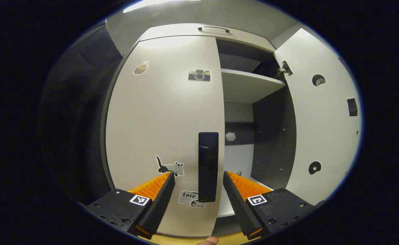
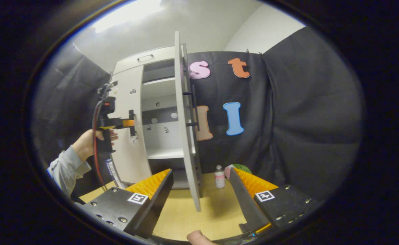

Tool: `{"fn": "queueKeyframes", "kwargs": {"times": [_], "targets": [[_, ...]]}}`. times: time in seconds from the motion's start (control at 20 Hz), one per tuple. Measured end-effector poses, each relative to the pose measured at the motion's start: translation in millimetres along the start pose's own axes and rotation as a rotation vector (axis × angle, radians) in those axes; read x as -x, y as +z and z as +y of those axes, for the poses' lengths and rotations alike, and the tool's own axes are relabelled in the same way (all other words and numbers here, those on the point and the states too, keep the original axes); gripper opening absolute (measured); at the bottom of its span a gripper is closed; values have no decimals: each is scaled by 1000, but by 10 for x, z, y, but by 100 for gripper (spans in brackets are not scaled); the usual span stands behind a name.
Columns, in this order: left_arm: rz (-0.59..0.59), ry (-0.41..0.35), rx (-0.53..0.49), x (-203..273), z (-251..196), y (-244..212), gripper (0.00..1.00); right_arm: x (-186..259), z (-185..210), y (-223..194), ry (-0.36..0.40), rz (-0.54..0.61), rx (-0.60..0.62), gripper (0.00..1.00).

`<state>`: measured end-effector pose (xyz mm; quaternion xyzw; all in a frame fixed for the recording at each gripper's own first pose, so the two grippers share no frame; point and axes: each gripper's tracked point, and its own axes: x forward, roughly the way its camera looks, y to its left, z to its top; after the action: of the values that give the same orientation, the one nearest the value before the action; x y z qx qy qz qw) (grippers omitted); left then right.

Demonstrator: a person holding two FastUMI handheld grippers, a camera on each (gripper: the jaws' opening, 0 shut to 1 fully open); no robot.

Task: Open the right door of the double-door shoe cabinet with the right hand, and open the left door with the left hand.

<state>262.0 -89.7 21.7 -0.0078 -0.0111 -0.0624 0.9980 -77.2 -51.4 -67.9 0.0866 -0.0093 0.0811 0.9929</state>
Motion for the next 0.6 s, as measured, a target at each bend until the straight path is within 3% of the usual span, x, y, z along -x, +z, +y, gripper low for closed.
{"fn": "queueKeyframes", "kwargs": {"times": [0.1, 0.15, 0.25, 0.4, 0.45, 0.6], "targets": [[35, 19, -16, -121, 38, -31, 82, 110, 62, -47, 14, 3, -8, 99], [64, 6, -17, -164, 20, -76, 70, 139, 96, -60, 14, 3, -5, 94], [135, -9, -8, -247, 16, -215, 60, 214, 176, -80, 22, 5, -10, 98], [128, -1, -36, -260, -66, -202, 51, 322, 310, -133, 37, 8, -20, 98], [112, 10, -58, -297, -46, -191, 36, 350, 350, -149, 40, 9, -17, 99], [124, 15, -35, -288, -56, -189, 31, 479, 450, -216, 36, 14, -16, 98]]}}
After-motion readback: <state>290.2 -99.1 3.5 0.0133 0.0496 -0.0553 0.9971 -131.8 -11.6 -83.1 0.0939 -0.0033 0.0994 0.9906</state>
